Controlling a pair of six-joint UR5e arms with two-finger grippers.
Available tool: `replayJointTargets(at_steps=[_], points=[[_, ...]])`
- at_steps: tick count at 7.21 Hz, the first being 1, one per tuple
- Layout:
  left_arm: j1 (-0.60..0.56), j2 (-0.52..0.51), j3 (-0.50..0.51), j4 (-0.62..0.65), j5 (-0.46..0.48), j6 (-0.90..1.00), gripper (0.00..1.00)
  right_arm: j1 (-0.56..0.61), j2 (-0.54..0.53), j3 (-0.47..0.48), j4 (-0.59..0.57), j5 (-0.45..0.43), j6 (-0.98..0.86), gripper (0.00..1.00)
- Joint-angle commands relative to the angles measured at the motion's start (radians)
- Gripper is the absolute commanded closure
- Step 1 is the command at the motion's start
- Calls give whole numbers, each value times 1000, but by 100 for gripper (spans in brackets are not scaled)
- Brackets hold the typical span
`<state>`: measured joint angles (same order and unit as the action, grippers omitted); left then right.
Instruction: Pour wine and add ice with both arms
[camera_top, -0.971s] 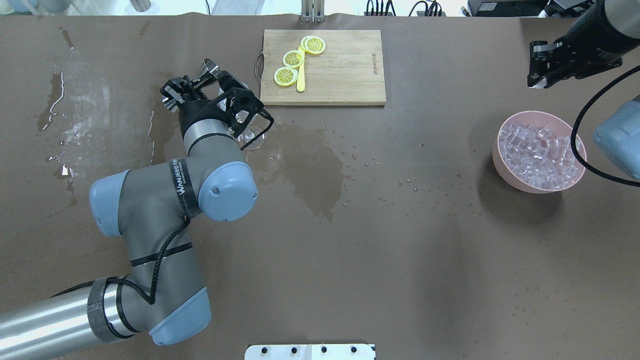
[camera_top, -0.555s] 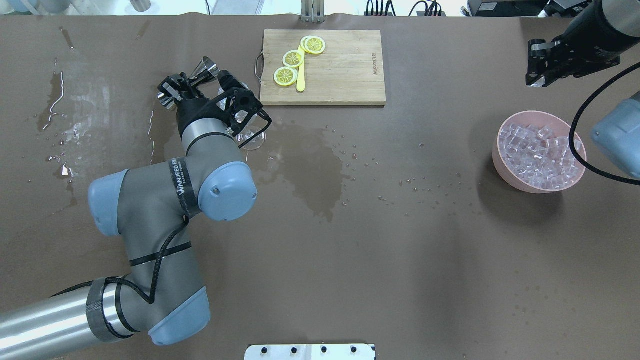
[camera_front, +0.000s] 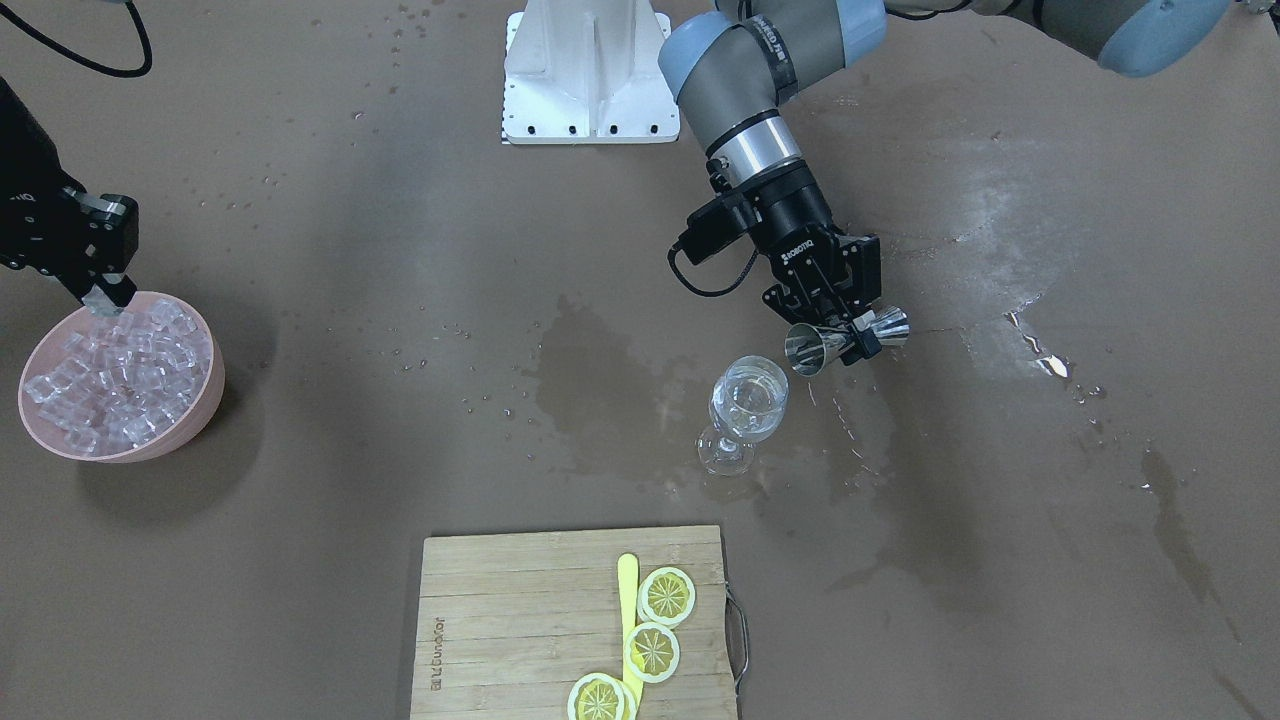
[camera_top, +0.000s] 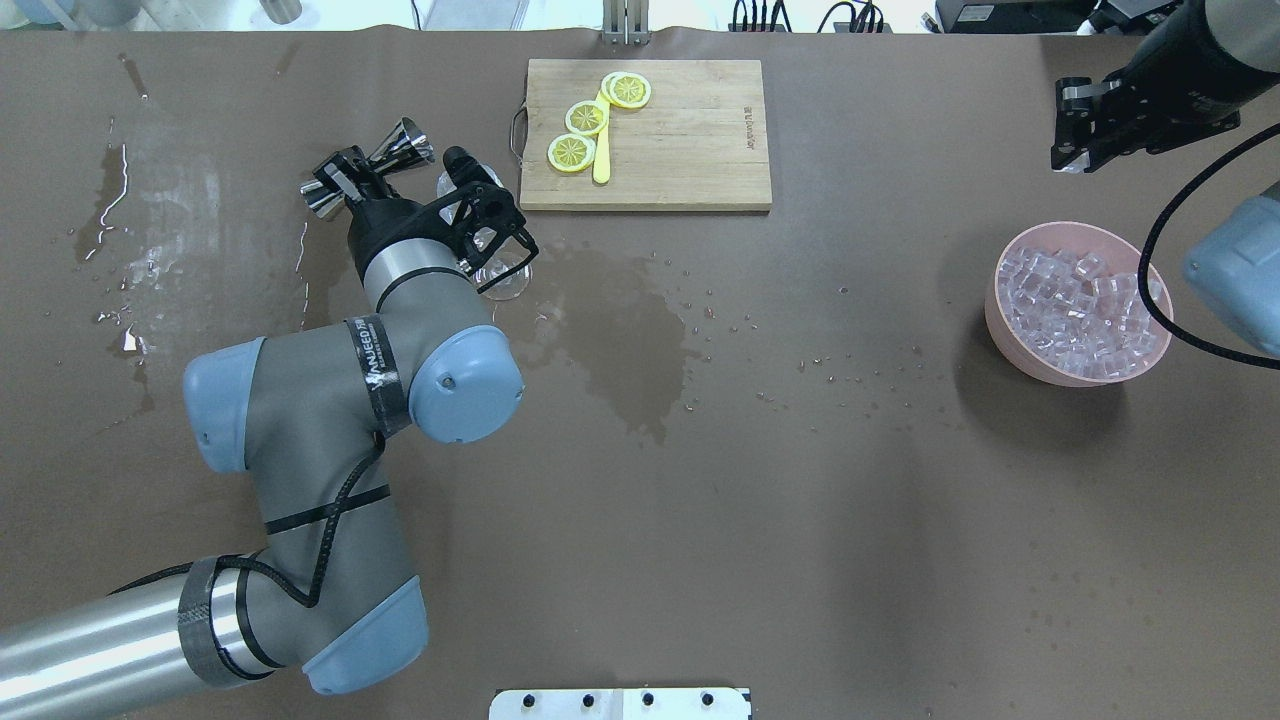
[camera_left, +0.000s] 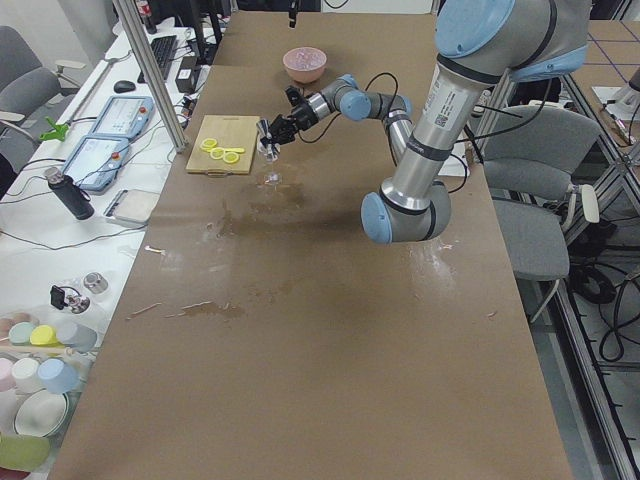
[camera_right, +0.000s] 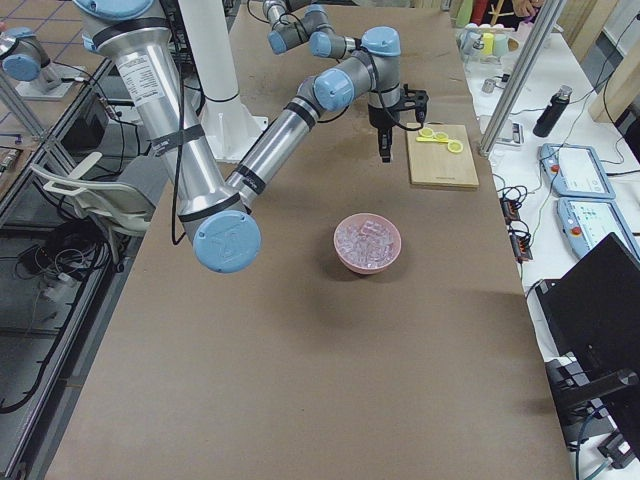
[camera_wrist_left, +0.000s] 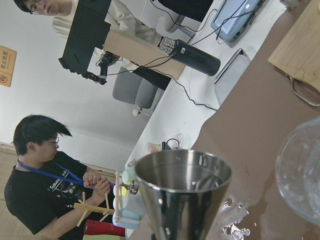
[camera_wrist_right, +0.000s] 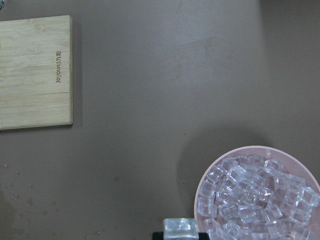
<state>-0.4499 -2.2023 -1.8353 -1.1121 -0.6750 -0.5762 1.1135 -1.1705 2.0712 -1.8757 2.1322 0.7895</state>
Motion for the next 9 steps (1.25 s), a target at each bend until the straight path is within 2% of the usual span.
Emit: replayJointTargets(at_steps=[1, 3, 9], points=[[0, -14, 1, 50, 12, 12, 81, -1, 2, 1, 1, 0, 4, 100], [0, -42, 2, 93, 14, 13, 80, -1, 2, 1, 1, 0, 4, 100], [0, -46, 5, 100, 14, 82, 81, -1, 2, 1, 1, 2, 5, 100]])
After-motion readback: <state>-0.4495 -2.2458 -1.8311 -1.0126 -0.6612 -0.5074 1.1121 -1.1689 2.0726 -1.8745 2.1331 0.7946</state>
